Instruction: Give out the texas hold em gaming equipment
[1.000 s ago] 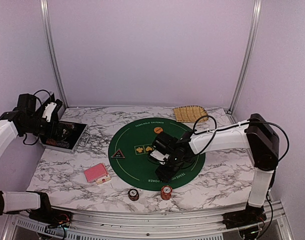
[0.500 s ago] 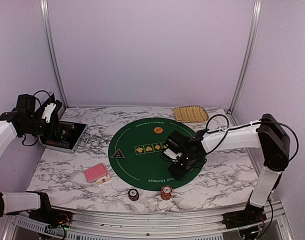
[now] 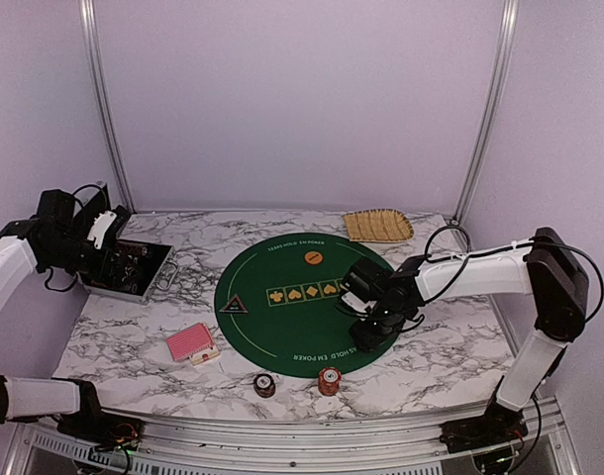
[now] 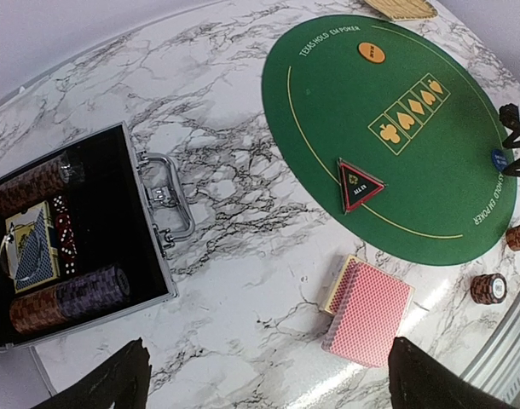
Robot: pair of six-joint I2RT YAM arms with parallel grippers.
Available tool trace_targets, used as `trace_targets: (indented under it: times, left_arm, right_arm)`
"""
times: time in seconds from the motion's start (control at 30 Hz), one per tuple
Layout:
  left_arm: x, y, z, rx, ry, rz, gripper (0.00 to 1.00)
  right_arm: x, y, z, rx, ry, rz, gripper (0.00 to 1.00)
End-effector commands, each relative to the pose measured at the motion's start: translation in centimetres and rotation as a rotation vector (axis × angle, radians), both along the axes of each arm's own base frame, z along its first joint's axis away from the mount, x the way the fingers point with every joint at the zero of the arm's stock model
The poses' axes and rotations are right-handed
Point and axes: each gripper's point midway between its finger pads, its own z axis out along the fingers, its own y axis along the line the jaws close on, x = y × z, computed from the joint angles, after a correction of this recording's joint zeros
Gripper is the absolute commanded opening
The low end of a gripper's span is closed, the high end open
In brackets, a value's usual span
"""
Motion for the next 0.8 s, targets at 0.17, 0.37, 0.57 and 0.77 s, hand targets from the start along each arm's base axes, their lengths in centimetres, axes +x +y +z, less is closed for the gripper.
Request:
trace_targets:
  times: [0.17,0.37,0.57,0.77]
  left_arm:
    - [-3.4,-4.1,-4.0,0.062,0.128,-0.236,0.99]
    - [-4.8,-5.7,-6.3,0.11,0.188,-0.341,0.99]
    - [-4.5,-6.0,-6.2,0.123,0.192,-0.345,0.99]
    - [-3.8,-5.6,-5.9,0.142,0.188,-0.304,0.99]
  right_arm:
    - [2.8,3.2,6.5,0.148,-0.086,-0.055,0.76]
    - [4.2,6.1,9.9,0.289,-0.115,-0.087,0.91]
    - [2.4,9.6,12.1,0.334,-0.124,0.001,0.94]
    - [-3.5,11.0,11.1,0.232,-0.066,0.086,0.97]
